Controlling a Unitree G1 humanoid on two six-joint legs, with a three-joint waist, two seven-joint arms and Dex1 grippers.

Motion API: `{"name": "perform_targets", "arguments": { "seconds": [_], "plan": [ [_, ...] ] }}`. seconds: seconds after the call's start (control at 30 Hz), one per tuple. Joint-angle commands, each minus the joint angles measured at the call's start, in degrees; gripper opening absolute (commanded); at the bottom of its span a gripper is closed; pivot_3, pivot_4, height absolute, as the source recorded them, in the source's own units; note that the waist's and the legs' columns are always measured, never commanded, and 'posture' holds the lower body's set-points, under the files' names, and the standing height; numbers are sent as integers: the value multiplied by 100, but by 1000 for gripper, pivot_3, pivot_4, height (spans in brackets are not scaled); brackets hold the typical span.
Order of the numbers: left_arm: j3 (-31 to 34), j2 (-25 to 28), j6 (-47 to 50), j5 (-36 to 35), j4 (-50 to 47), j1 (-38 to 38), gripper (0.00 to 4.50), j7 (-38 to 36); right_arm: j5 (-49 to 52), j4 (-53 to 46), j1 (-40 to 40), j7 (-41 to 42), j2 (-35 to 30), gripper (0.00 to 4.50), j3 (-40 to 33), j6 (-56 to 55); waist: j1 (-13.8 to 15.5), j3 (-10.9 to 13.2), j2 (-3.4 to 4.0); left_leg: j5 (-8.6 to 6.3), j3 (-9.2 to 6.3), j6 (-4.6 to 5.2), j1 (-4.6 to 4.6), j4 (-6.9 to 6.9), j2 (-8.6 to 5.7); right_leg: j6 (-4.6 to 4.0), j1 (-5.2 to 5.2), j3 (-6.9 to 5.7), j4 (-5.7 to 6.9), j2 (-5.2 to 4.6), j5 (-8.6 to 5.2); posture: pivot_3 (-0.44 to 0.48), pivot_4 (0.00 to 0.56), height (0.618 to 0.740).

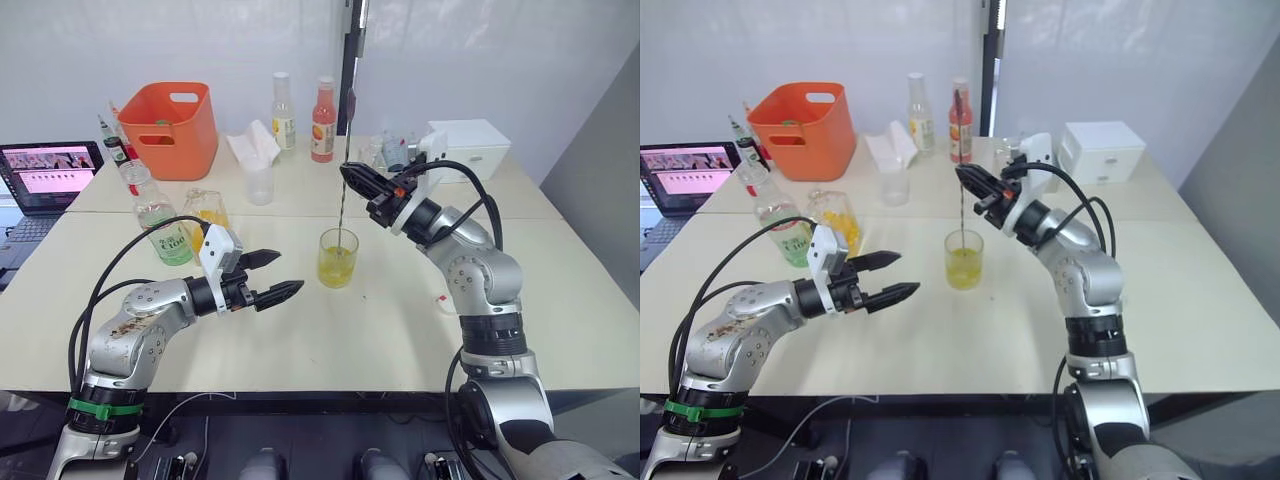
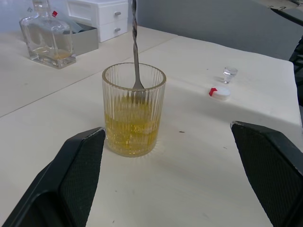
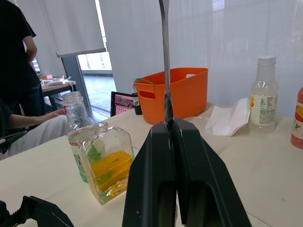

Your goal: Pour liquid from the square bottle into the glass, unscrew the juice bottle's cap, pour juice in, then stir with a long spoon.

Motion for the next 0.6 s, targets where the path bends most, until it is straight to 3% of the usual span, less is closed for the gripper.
{"name": "perform_targets", "arguments": {
  "seconds": [0.03,0.33,0.6],
  "plan": [
    [120,6,-50,-94,-184,-24,4476,5,94,-37,-122,-28,46,0,-131,-217,-1,0,0,0,0,0,0,0,0,0,0,0,0,0,0,0,150,715],
    [192,-67,-11,-151,-122,-112,4476,129,670,-298,-415,-220,-77,0,-650,-1,4,1,2,0,-1,0,-1,0,0,0,0,0,0,-1,0,0,150,715],
    [295,1,-144,-139,-65,2,4476,-58,2247,-857,-923,-1236,-999,0,-1536,2234,6,3,4,0,-3,0,2,-2,2,0,3,-1,-2,-3,0,0,150,715]
  ]
}}
